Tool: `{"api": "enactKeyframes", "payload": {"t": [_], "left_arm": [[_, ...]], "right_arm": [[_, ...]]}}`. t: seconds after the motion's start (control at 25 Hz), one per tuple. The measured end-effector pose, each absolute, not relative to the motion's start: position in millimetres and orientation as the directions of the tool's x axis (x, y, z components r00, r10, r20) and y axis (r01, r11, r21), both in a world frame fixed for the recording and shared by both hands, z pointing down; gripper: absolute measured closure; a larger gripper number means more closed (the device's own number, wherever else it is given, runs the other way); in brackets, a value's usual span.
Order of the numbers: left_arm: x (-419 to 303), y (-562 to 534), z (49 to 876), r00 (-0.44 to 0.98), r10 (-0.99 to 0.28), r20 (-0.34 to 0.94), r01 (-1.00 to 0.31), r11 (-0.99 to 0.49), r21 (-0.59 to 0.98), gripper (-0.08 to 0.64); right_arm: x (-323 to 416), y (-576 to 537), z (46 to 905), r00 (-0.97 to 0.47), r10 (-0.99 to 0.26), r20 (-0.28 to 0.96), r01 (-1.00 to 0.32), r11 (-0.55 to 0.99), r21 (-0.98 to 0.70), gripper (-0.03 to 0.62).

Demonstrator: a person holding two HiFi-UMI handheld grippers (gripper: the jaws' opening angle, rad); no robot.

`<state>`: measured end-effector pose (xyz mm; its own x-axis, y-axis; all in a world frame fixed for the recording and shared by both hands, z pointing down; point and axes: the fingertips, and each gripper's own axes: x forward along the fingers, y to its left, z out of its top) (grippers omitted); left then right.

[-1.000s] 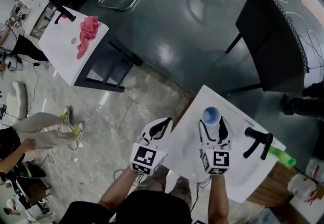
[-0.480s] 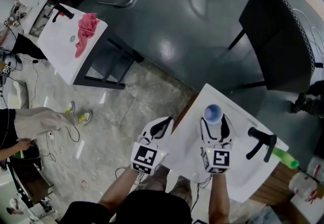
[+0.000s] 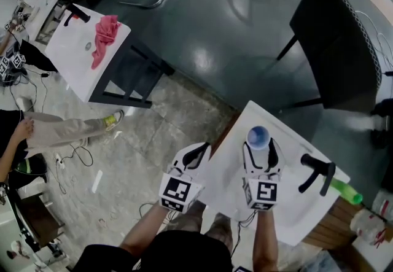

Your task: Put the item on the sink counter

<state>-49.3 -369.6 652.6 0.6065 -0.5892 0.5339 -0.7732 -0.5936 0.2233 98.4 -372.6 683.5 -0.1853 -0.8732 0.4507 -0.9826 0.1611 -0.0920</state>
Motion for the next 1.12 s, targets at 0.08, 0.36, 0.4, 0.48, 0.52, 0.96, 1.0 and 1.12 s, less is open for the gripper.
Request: {"api": "enactKeyframes", "payload": {"t": [0.08,0.36,0.4,0.48,0.52,0.96,1.0,1.12], "left_arm": [[-50,-369,651,0.606,-0.593,0.53,-0.774,-0.593,0.221,0.558],[-51,-366,647,0.603,-0.595,0.531,-0.777,-0.589,0.222,0.558],[-50,-366,646,0.603,-0.598,0.528,-0.777,-0.59,0.22,0.558],[-49,-368,642,0.606,-0.607,0.514,-0.775,-0.597,0.209,0.558],[-49,-368,640,0.607,-0.61,0.509,-0.774,-0.599,0.206,0.558],[-40,-351,606,0.62,-0.618,0.483,-0.766,-0.61,0.203,0.558],[-38,-347,601,0.621,-0.618,0.482,-0.766,-0.61,0.204,0.558],[-30,-339,585,0.632,-0.631,0.449,-0.756,-0.629,0.181,0.558]], "right_arm": [[99,-371,684,-0.19,-0.875,0.445,-0.982,0.162,-0.102,0.27],[98,-369,681,-0.195,-0.876,0.44,-0.981,0.168,-0.1,0.232],[98,-369,680,-0.194,-0.878,0.438,-0.981,0.168,-0.099,0.232],[99,-368,677,-0.191,-0.882,0.431,-0.981,0.166,-0.097,0.232],[99,-368,675,-0.19,-0.885,0.425,-0.982,0.165,-0.096,0.232],[107,-349,634,-0.17,-0.898,0.406,-0.985,0.154,-0.071,0.232],[108,-346,626,-0.171,-0.901,0.399,-0.985,0.155,-0.072,0.232],[114,-332,612,-0.166,-0.906,0.39,-0.986,0.151,-0.068,0.236]]}}
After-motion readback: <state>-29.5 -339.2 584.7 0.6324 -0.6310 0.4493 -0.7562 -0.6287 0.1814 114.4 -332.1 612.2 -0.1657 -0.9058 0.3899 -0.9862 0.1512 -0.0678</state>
